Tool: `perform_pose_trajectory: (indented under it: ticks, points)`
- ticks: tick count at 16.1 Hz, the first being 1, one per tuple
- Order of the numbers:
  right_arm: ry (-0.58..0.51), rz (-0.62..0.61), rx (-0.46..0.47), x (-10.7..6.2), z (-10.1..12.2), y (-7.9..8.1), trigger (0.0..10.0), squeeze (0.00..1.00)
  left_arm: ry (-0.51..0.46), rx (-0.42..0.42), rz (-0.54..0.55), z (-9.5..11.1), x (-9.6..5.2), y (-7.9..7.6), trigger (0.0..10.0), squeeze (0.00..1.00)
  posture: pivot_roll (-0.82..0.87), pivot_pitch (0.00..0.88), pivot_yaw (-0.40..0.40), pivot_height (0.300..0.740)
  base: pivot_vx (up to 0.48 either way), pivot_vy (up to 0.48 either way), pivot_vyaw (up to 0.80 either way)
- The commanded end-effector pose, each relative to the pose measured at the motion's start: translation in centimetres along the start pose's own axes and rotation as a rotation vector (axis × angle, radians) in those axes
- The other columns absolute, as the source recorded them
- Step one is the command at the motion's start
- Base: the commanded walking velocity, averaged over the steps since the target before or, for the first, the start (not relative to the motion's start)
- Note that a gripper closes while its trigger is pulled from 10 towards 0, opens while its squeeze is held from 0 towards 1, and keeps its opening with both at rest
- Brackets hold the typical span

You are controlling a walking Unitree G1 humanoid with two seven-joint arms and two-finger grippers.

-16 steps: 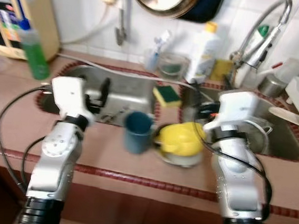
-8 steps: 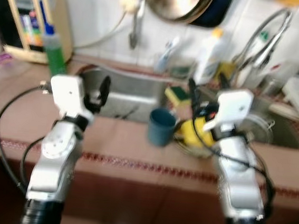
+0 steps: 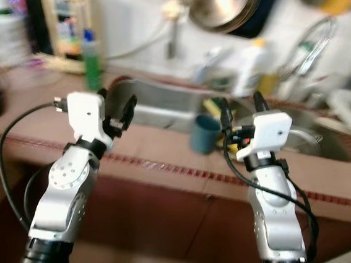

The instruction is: Kitchen organization

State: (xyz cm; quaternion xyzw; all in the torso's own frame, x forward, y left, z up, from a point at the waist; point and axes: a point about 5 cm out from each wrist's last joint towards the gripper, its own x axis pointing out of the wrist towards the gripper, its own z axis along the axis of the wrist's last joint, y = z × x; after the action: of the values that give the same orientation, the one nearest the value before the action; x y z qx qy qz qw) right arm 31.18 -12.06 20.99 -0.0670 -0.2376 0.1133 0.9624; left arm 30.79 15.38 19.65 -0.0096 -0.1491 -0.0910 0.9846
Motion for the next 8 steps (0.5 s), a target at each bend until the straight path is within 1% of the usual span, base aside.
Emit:
perform_pose_trajectory:
  ticks: [1, 2, 3, 5, 8]
  points:
    - [0.006, -0.014, -0.004, -0.16, -0.14, -0.53, 10.0, 0.0, -0.006, 0.019, -0.031, 0.28, 0.08, -0.58, 10.0, 0.0, -0.08, 0.005, 0.001, 0.74, 0.0, 0.0, 0.0]
    - [0.008, -0.014, -0.004, -0.21, -0.2, -0.52, 10.0, 0.0, -0.013, 0.022, -0.054, 0.4, -0.04, -0.74, 10.0, 0.0, -0.08, 0.009, 0.003, 0.74, 0.0, 0.0, 0.0]
    - [0.01, -0.015, -0.003, -0.26, -0.24, -0.48, 10.0, 0.0, -0.023, 0.041, -0.079, 0.55, -0.18, -0.88, 10.0, 0.0, -0.08, 0.01, 0.003, 0.74, 0.0, 0.0, 0.0]
    - [0.012, -0.014, -0.003, -0.38, -0.3, -0.42, 10.0, 0.0, -0.011, 0.06, -0.085, 0.44, -0.37, -0.77, 10.0, 0.0, -0.08, 0.013, 0.006, 0.74, 0.0, 0.0, 0.0]
    - [0.012, -0.017, -0.002, -0.46, -0.33, -0.46, 10.0, 0.0, -0.008, 0.059, -0.095, 0.5, -0.41, -0.63, 10.0, 0.0, -0.08, 0.015, 0.009, 0.74, 0.0, -0.469, 0.0]
